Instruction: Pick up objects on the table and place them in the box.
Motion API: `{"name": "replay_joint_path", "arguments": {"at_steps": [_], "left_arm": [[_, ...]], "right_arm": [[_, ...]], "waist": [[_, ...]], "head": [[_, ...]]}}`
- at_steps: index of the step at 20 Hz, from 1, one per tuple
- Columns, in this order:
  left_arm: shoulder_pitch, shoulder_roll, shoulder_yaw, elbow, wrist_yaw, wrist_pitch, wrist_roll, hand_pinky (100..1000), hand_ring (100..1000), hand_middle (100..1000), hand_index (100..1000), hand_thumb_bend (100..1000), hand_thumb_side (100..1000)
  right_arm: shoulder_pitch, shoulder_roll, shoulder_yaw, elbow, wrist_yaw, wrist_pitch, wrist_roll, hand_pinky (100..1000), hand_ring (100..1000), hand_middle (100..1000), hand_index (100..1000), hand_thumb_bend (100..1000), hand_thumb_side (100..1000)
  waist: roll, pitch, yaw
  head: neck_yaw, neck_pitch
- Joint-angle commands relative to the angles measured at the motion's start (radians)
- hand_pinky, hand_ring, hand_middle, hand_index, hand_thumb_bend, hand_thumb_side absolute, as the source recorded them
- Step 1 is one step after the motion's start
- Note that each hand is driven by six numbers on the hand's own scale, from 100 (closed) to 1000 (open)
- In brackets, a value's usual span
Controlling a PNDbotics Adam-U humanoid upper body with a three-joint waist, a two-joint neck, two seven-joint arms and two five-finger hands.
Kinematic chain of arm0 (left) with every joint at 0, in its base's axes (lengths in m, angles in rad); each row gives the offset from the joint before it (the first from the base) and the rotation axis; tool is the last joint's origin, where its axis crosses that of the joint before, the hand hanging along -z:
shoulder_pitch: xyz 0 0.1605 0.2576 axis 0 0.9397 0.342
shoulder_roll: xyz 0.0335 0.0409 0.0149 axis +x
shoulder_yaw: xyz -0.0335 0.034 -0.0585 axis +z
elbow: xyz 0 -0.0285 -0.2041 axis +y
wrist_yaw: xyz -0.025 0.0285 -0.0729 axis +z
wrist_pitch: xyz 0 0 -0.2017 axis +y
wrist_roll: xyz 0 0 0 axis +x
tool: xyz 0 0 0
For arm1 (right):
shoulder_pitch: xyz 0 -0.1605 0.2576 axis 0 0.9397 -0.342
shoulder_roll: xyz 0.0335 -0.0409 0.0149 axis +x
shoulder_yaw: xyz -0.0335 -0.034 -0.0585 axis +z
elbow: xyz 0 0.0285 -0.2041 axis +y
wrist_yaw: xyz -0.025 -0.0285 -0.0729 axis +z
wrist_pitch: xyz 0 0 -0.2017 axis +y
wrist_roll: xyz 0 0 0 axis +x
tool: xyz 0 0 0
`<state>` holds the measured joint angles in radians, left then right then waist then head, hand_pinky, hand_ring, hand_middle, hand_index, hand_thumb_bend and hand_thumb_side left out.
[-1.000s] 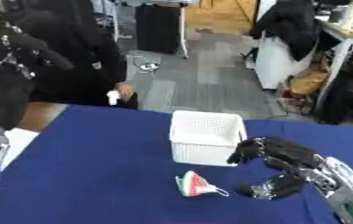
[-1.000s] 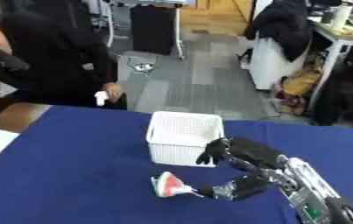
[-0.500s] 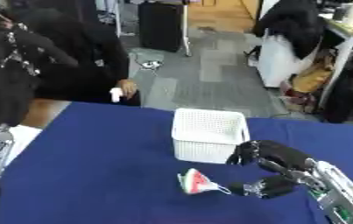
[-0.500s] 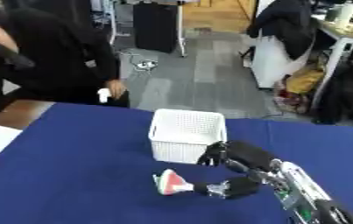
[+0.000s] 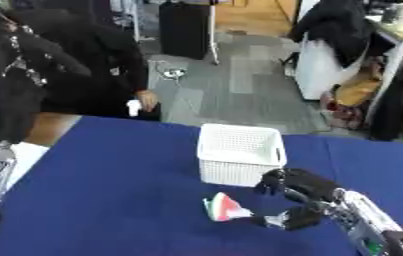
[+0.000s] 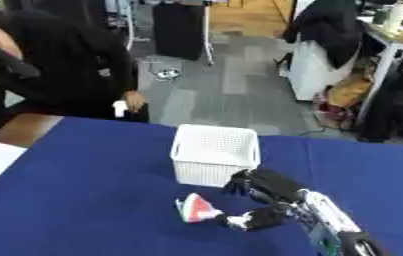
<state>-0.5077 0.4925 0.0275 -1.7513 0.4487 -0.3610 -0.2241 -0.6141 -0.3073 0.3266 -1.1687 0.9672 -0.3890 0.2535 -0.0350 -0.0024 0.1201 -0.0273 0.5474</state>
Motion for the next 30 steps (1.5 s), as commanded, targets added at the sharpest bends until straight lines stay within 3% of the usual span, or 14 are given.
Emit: {"name": "replay_joint_path", "arguments": {"at_steps": [1, 5, 14, 21, 30], "left_arm": [[-0.022, 0.014, 0.001, -0.008, 0.002, 0.000, -0.005, 608, 577, 717, 674, 124, 845], [-0.023, 0.013, 0.001, -0.010, 0.002, 0.001, -0.005, 608, 577, 718, 674, 124, 845], [-0.025, 0.008, -0.001, -0.010, 0.001, 0.003, -0.009, 608, 576, 719, 675, 124, 846], [-0.029, 0.000, -0.002, -0.012, 0.002, 0.008, -0.011, 608, 577, 720, 674, 125, 847], [-0.032, -0.005, -0.002, -0.014, 0.003, 0.013, -0.013, 607, 576, 720, 674, 125, 847]], "right_arm": [[-0.031, 0.014, -0.021, 0.029, 0.060, 0.004, -0.035, 577, 589, 631, 773, 557, 1000], [-0.039, 0.027, -0.028, 0.050, 0.143, 0.014, -0.069, 631, 616, 651, 775, 574, 1000], [-0.067, 0.055, -0.038, 0.074, 0.218, 0.048, -0.144, 626, 612, 644, 755, 568, 1000], [-0.082, 0.084, -0.051, 0.113, 0.336, 0.054, -0.199, 632, 619, 642, 746, 566, 1000], [-0.057, 0.132, -0.048, 0.141, 0.326, 0.051, -0.244, 613, 603, 641, 759, 569, 1000]], "waist": [[0.005, -0.009, 0.003], [0.005, -0.009, 0.005], [0.007, -0.007, 0.008], [0.008, -0.004, 0.012], [0.008, 0.001, 0.015]], "head": [[-0.013, -0.014], [-0.016, -0.029], [-0.051, -0.077], [-0.078, -0.104], [-0.071, -0.077]]}}
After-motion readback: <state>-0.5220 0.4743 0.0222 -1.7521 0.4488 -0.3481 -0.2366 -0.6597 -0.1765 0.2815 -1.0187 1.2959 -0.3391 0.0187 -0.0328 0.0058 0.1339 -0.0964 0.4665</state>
